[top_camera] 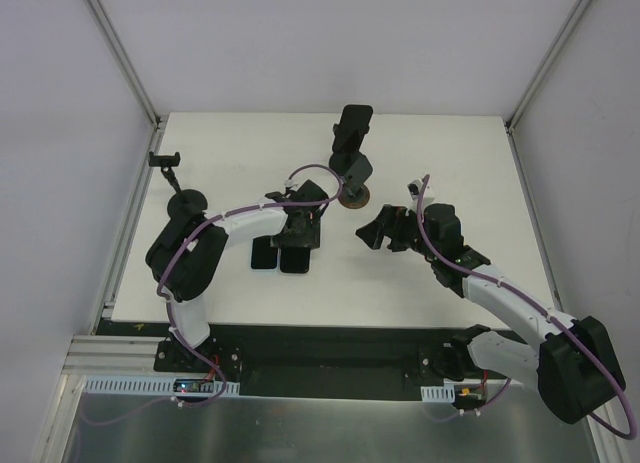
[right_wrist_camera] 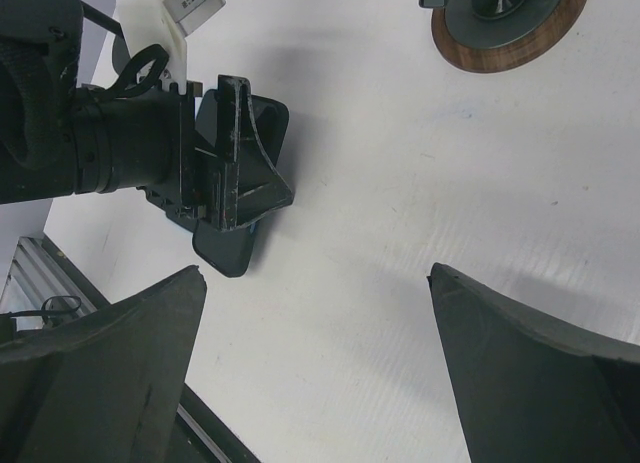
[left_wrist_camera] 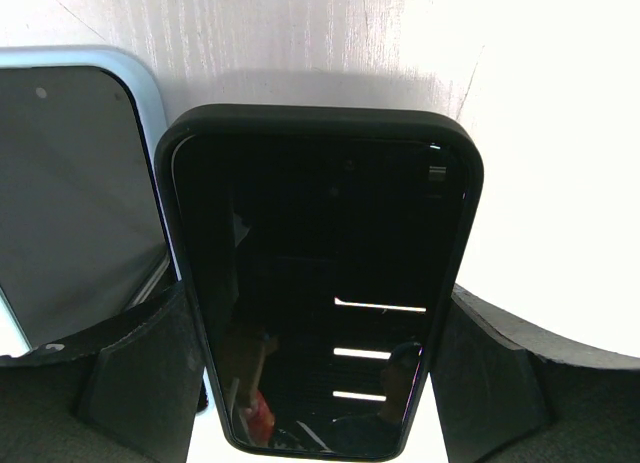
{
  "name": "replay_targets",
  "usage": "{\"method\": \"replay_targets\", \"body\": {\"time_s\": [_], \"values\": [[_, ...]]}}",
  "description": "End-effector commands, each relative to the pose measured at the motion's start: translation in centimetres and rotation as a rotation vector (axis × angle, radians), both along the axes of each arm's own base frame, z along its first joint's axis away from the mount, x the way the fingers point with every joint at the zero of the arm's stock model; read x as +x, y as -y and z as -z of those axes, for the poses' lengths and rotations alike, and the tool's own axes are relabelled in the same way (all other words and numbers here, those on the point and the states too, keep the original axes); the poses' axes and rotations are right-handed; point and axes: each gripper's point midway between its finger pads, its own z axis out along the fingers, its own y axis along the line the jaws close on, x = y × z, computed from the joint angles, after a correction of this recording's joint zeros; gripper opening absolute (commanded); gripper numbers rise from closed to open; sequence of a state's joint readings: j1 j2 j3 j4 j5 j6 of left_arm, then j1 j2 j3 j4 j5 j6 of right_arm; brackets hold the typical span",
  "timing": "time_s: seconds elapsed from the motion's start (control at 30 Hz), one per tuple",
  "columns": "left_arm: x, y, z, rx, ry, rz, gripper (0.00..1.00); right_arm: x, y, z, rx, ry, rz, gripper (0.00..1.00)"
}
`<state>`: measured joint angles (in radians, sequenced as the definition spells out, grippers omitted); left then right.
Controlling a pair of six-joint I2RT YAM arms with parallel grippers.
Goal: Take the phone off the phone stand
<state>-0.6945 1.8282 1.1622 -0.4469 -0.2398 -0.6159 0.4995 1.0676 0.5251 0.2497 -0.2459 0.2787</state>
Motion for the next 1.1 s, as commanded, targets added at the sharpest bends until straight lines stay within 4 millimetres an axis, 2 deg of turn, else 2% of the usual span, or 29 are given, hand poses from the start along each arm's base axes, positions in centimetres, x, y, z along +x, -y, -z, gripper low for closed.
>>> {"method": "replay_targets", "body": {"time_s": [0.0, 0.53, 0.83, 1.07], "values": [[-2.0, -1.3, 0.2, 0.043, -0.056, -0.013, 0.55, 0.5, -0.3, -1.0, 0.024, 0.042, -0.007, 0.96], [-1.2, -0.8, 0.4, 0.052, -0.055, -0.003, 0.82, 0.5, -0.6, -0.7, 0.028, 0.026, -0.019, 0.97], [-0.9, -0.8, -0.1, 0.052, -0.037, -0.007, 0.80, 0.5, -0.6, -0.6, 0.029, 0.021, -0.018, 0.97], [-0.5, -1.1, -0.4, 0.070, -0.020, 0.000, 0.66, 0.5, -0.6, -0.6, 0.028, 0.022, -0.020, 0.97]]}}
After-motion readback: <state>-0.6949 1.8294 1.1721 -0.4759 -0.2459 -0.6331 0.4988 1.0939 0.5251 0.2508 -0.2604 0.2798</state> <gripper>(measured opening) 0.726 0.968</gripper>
